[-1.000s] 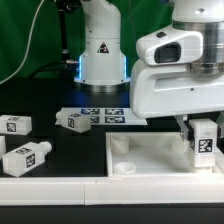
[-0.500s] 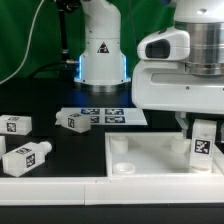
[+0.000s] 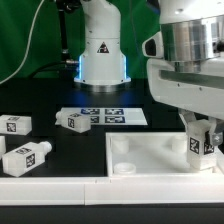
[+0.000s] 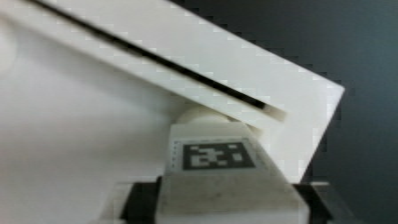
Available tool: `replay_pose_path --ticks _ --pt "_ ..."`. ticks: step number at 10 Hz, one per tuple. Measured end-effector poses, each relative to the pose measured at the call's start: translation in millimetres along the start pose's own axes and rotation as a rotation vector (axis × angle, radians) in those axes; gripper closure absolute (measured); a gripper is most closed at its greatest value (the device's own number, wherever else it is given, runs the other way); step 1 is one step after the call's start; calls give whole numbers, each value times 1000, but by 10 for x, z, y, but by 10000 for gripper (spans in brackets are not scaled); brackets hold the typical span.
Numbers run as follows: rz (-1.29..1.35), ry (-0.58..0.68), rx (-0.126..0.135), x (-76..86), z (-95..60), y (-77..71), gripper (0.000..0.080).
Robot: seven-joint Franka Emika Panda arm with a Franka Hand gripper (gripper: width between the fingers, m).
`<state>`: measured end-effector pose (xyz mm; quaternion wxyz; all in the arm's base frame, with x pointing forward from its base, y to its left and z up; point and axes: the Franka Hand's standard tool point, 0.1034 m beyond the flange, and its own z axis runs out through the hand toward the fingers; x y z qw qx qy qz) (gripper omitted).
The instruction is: Assemble one leg
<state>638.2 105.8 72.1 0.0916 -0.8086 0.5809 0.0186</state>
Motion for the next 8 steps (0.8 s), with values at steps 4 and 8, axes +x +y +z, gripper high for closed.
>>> replay_pose_path --ticks 4,8 --pt "-175 7 -8 -5 5 6 335" --pt "-428 -12 -71 -109 -32 -3 162"
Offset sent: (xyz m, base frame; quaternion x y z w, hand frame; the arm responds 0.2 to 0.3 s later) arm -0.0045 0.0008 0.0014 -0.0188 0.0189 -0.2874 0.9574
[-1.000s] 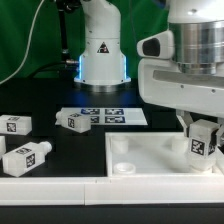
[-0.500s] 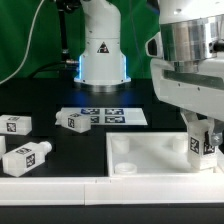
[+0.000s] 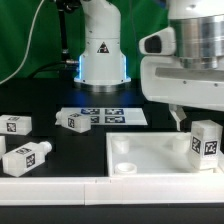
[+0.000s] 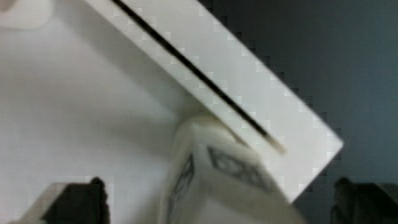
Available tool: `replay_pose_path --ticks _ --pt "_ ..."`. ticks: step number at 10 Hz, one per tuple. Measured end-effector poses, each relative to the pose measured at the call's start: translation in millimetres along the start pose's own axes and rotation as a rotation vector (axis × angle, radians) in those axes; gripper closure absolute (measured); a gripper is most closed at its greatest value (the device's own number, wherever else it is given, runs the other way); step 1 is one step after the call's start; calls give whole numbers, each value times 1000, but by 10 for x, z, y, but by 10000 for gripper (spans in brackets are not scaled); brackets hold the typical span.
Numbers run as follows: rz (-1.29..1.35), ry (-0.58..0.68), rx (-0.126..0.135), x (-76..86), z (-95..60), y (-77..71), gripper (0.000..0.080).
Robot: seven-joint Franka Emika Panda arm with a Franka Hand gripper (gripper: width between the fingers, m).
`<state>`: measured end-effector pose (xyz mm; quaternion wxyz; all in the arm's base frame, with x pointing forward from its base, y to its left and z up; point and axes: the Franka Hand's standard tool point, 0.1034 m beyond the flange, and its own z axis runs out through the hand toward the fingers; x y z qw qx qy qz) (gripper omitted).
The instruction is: Assemble one leg
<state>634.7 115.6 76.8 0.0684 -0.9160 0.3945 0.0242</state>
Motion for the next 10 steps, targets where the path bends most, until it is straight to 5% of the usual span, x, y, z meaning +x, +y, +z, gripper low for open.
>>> replay_pose_path --ticks 2,5,8,10 --pt "-32 5 -5 -4 1 -4 152" --pt "-411 23 -40 70 70 -1 151" --pt "-428 19 -42 69 109 -9 151" --pt "-310 16 -37 57 117 -11 411"
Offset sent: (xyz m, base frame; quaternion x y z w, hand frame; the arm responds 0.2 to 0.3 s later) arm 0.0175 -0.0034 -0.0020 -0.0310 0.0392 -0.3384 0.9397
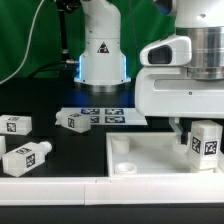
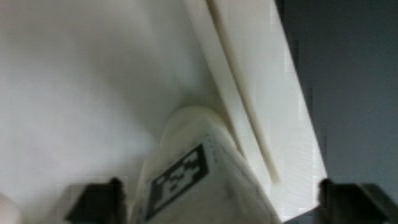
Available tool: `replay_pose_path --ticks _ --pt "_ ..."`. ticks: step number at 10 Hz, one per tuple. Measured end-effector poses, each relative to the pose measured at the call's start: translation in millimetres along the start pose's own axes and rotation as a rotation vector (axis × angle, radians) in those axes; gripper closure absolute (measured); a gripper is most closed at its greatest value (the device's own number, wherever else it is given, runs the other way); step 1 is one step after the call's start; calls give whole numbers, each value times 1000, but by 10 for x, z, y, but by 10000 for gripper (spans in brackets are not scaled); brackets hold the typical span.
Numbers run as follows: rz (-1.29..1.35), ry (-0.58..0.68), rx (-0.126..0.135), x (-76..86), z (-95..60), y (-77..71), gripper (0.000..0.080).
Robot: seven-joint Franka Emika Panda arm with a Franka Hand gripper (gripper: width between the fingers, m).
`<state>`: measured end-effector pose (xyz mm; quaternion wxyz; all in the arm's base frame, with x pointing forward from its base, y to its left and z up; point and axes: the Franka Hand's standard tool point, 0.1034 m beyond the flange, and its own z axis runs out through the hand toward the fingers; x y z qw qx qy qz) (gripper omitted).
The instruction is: Assemble one leg
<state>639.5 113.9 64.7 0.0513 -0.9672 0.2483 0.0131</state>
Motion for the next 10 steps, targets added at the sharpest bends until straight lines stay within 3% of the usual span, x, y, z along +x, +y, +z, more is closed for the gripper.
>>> replay_pose_path --ticks 1,2,6,8,10 --pt "77 -17 -11 -39 21 34 411" --pt "160 -16 -11 -42 21 26 520" --pt "594 -7 -5 -54 22 -24 520" --pt "828 -24 42 -16 33 -24 518" --pt "771 -26 41 -25 38 -26 518"
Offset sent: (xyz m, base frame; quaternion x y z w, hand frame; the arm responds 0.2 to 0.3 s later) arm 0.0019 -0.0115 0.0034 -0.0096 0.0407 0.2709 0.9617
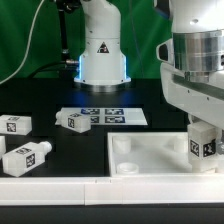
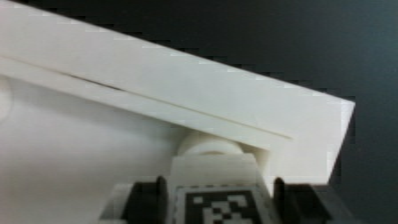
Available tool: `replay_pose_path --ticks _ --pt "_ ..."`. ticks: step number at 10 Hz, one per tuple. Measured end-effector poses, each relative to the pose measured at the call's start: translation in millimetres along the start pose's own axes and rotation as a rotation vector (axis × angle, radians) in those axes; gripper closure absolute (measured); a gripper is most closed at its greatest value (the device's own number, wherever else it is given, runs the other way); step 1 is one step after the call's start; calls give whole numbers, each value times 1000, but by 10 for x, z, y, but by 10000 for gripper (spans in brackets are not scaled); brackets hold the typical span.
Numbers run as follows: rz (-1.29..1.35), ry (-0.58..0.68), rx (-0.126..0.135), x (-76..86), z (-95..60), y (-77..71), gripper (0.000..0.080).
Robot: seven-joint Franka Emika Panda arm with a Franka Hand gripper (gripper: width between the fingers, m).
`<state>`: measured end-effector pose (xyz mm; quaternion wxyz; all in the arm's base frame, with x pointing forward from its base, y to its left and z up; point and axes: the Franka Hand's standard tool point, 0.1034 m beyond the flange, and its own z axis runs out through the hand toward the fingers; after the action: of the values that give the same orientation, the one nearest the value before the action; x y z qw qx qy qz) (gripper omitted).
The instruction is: Assemble one leg
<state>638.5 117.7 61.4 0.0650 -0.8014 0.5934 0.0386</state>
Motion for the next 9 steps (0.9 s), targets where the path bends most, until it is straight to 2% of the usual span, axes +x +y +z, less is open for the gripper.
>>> replay_pose_path --ticks 1,2,3,4,5,8,9 --pt "-113 9 -11 0 -5 11 518" --pt "-354 20 -29 -25 -25 22 444" --pt "-558 14 -36 -65 -69 17 444" --pt "-703 7 -41 -103 -106 23 261" --pt "-795 6 -41 -102 -119 28 173" --pt "-959 3 -43 -84 -107 33 157" --pt "-1129 11 -55 -46 -111 34 151"
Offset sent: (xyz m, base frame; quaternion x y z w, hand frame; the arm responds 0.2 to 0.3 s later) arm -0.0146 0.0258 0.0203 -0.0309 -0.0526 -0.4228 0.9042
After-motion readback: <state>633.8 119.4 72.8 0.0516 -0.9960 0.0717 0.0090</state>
